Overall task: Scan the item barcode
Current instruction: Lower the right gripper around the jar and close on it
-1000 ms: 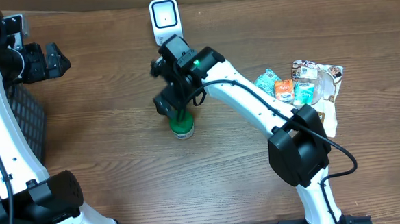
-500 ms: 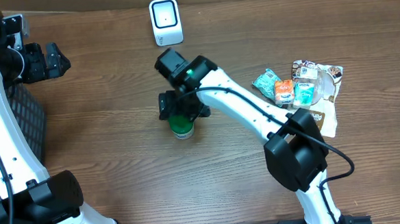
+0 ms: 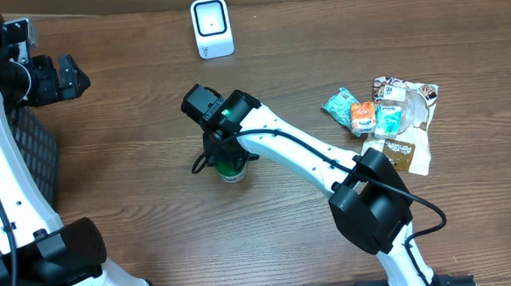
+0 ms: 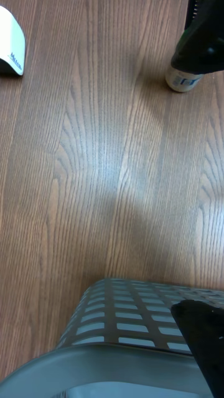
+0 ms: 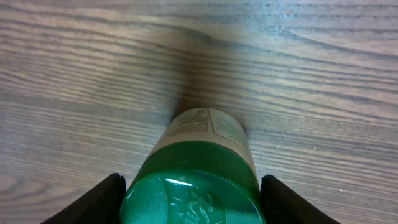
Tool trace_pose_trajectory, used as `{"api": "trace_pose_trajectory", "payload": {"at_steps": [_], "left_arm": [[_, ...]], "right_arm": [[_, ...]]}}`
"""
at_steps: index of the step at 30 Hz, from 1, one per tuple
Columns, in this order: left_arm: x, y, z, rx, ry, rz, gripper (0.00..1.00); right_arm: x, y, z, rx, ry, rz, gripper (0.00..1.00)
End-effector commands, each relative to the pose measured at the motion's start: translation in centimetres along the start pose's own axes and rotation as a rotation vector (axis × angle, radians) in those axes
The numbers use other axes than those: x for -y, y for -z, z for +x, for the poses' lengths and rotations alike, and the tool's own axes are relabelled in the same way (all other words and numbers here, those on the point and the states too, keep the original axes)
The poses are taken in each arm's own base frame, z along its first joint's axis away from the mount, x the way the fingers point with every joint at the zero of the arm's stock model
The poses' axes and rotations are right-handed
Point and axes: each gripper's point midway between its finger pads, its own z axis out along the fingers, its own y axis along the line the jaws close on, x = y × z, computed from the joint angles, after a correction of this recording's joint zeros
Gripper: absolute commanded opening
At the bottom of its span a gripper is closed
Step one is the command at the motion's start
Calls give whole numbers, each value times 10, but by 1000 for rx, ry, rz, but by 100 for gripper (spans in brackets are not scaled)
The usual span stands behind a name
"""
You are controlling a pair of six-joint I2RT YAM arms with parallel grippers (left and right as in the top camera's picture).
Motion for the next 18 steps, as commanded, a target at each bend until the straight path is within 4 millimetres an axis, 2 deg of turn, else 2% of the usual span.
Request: {"api": "trace_pose_trajectory", "payload": {"at_steps": [1,3,9,10,12,15,18], "left_arm": [[2,9,-3,29,-25,-3,100],[2,9,-3,29,-25,-3,100],[2,9,-3,29,-25,-3,100],[2,9,-3,29,-25,-3,99],[2,9,-3,29,-25,-3,100],[2,9,-3,29,-25,-3,99],[2,9,-3,29,-25,-3,100]], "right_arm": [[5,3,5,-14,138,2,59],[6,4,3,-9,249,-1,59],[3,8,-5,19,743,-11,61],[0,11,-8,34,907,-13,65],[0,11,-8,36,1038,-11,67],[0,11,-11,49,1099,-7,67],[-1,18,-18,73,1064,11,72]]}}
